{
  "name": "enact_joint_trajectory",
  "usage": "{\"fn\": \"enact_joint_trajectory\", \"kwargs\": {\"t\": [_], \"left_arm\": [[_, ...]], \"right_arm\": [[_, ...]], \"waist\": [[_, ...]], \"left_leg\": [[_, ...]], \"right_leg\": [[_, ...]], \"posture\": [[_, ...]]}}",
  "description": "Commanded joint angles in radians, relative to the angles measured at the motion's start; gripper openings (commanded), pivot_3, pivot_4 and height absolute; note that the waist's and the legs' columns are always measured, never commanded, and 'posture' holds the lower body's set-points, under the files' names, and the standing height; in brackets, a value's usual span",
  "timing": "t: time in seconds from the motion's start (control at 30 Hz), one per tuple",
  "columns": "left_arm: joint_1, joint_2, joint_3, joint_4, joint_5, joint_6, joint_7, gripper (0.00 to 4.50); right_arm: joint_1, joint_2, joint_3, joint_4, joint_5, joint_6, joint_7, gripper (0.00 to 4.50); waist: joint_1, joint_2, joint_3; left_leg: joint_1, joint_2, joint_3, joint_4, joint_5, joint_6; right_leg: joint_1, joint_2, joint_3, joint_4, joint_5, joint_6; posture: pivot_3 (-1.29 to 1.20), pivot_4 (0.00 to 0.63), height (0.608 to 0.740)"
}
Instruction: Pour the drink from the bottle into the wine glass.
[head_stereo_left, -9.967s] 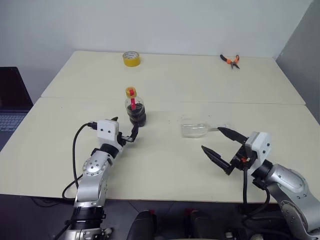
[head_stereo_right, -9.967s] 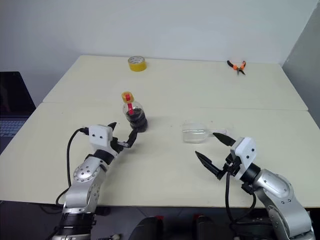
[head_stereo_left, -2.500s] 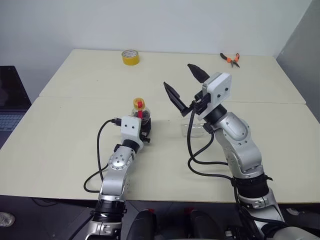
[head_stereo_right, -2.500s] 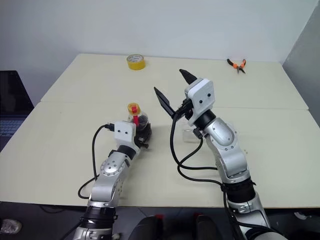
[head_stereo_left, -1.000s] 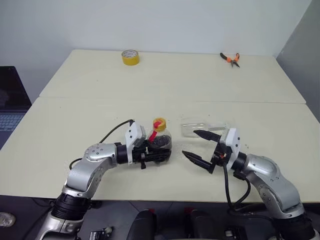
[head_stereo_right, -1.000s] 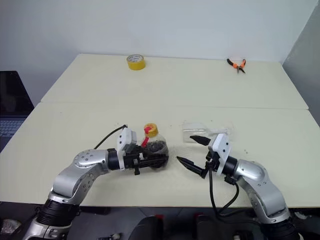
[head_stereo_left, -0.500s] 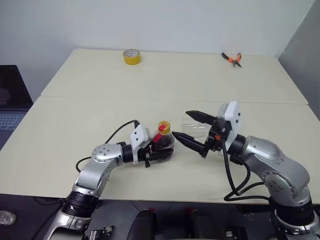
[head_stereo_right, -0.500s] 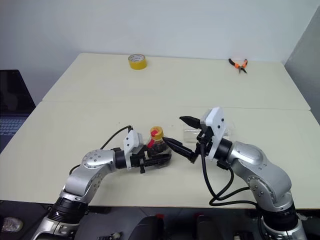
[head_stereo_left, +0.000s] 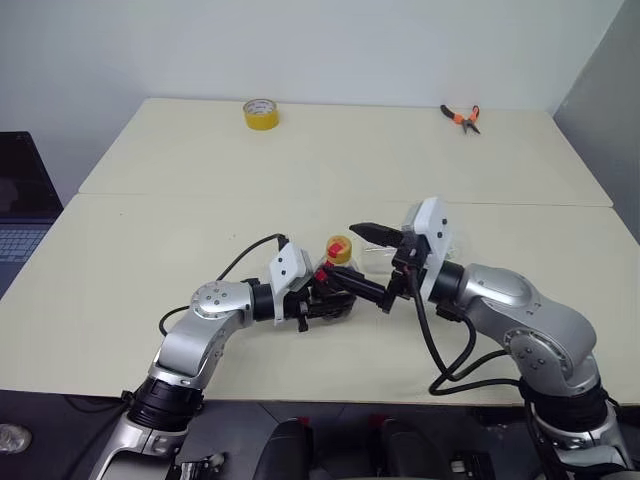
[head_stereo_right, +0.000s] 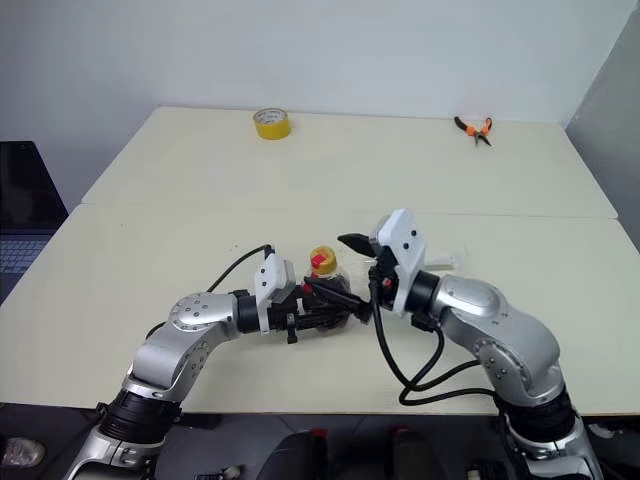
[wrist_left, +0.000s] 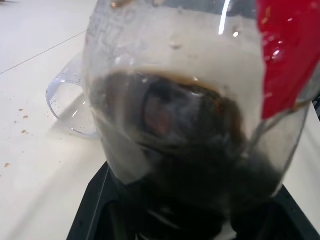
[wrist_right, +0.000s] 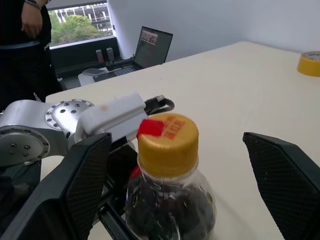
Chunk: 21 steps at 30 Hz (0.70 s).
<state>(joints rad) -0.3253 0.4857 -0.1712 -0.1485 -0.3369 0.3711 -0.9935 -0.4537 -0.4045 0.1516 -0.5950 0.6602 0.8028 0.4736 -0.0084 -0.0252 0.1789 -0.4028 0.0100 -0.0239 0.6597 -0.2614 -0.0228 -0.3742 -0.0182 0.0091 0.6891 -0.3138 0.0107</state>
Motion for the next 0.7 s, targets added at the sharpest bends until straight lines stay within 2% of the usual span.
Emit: {"fn": "enact_joint_trajectory", "kwargs": {"t": [0.03, 0.7], "left_arm": [[-0.015, -0.003, 0.003, -0.053, -0.018, -0.003, 0.001, 1.82], [0.003, 0.000, -0.004, -0.045, -0.004, -0.023, -0.010, 1.82]], "right_arm": [[-0.023, 0.018, -0.010, -0.012, 0.018, 0.000, 0.003, 4.50], [-0.035, 0.017, -0.027, -0.019, 0.016, 0.020, 0.003, 4.50]], "waist": [[0.000, 0.000, 0.000], [0.000, 0.000, 0.000]], "left_leg": [[0.000, 0.000, 0.000, 0.000, 0.000, 0.000], [0.000, 0.000, 0.000, 0.000, 0.000, 0.000]], "right_leg": [[0.000, 0.000, 0.000, 0.000, 0.000, 0.000], [0.000, 0.000, 0.000, 0.000, 0.000, 0.000]], "posture": [[0.00, 0.150, 0.740], [0.00, 0.150, 0.740]]}}
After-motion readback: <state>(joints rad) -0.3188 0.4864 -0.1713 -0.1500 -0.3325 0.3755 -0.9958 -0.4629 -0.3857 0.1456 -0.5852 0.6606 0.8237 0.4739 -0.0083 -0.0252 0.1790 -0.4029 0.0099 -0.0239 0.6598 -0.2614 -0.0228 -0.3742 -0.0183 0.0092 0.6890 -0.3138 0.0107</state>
